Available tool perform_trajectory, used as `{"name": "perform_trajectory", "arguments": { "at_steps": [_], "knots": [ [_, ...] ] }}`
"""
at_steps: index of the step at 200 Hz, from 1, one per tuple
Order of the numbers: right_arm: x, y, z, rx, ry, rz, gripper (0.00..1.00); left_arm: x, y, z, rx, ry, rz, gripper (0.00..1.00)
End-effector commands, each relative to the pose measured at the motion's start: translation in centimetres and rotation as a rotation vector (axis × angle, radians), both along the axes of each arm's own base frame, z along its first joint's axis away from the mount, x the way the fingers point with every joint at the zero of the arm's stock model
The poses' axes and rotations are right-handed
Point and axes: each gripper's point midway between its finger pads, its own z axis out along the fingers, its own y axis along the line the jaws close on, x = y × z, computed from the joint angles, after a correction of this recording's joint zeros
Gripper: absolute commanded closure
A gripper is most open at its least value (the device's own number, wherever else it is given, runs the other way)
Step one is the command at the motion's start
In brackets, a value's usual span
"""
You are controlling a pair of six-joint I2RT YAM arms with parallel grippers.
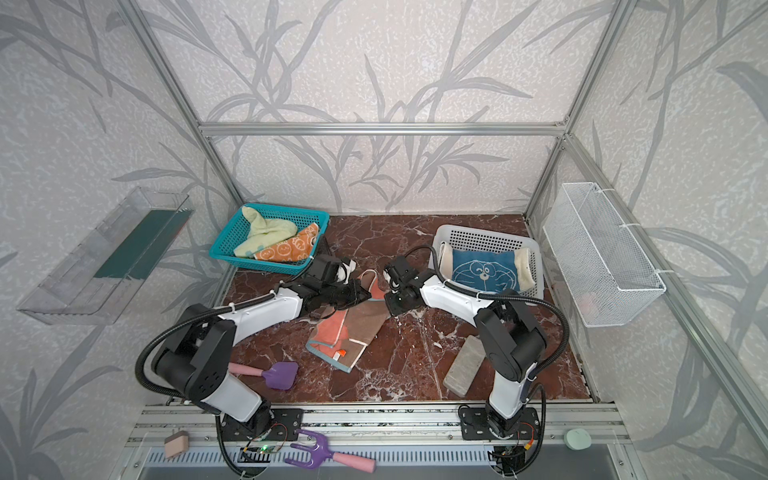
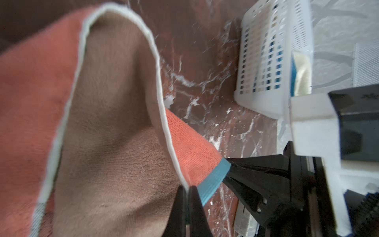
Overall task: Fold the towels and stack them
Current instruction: 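Grasp the towel's corners with both grippers, then lift the towel by two corners with both grippers and hold it up to spread it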
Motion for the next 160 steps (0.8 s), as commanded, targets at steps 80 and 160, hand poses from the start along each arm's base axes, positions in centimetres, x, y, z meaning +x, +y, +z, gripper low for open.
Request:
{"name": "perform_trajectory", "arguments": {
  "at_steps": [80,160],
  "knots": [
    [-10.4,5.2,8.4,0.08,-0.01,0.505,0.55,-5.4,10.7,0.9,0.095,-0.046,0.248,1.0],
    [-3.3,-0.7,1.5,0.128,0.049,0.127,0.42,-8.0,12.4,-4.0,0.152,0.043,0.262,1.0]
  ]
}}
